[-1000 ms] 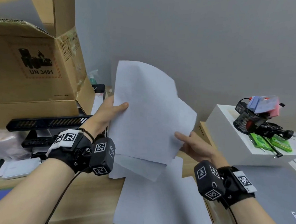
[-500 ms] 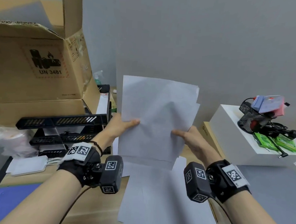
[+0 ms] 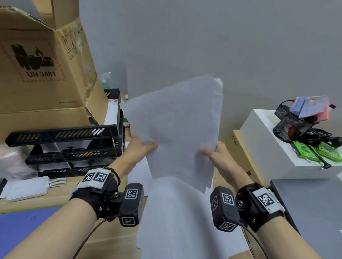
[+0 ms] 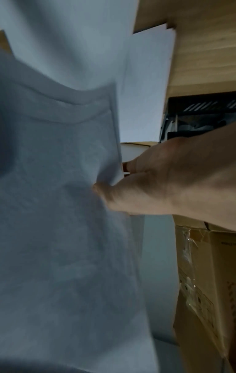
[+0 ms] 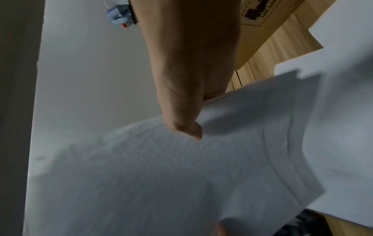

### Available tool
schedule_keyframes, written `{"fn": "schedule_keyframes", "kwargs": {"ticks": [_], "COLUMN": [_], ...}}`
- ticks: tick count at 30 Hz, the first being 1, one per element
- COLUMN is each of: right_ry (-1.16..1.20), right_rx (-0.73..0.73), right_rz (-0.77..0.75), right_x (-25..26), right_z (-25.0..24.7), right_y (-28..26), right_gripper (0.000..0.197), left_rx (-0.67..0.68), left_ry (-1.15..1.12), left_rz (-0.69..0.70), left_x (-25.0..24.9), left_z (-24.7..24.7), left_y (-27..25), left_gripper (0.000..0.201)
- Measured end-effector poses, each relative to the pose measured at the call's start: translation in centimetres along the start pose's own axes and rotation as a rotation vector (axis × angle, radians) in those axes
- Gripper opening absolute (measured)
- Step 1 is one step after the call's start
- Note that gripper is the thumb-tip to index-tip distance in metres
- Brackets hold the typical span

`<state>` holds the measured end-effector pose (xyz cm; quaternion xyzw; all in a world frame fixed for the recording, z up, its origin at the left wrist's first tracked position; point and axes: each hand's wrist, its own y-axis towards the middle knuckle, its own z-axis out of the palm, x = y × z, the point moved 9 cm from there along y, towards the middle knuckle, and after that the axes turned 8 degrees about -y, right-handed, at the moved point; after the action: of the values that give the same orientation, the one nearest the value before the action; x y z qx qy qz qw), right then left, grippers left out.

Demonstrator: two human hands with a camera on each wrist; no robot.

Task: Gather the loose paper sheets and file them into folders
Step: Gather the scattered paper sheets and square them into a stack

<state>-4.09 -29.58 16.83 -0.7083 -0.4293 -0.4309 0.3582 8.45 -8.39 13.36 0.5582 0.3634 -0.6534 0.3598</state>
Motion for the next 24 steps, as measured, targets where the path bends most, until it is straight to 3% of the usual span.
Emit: {"fn": "schedule_keyframes", "kwargs": {"ticks": [5,9,13,17,21,24], "right_ry": [0.067,0.061,0.034,0.079,0.200,0.257], "right_rx": [-0.046,0.083,0.064,-0.039,-0.109,-0.114], "right_rz": [0.034,0.220,0.403,0.388,0.253,0.277], "right_x": [-2.1,-6.9,-11.7,-10.3,-6.9,-8.4], "right_z": [-0.9,1.4,2.4,1.6,-0.2,0.1], "right_y": [-0.1,-1.8,-3.0,-2.1,-0.8,-1.0], "right_gripper": [0.035,0.032,0.023,0.020,0.020,0.020], "left_rx": [0.100,0.169,0.259,0.197,0.131,0.110], "left_ry": [-0.129,0.033,0.159,0.160,0.010,0.021], "left_rz": [0.035,-0.188,-0.331,-0.310,-0.202,-0.215], "left_x": [-1.0,5.2,9.0,7.6,4.5,5.5], "left_z": [2.0,2.2,2.9,3.5,3.6,3.0], "left_y": [-0.7,-2.3,-3.3,-1.9,-0.6,-1.1], "left_gripper": [0.042,0.039,0.038,0.032,0.027,0.029]}}
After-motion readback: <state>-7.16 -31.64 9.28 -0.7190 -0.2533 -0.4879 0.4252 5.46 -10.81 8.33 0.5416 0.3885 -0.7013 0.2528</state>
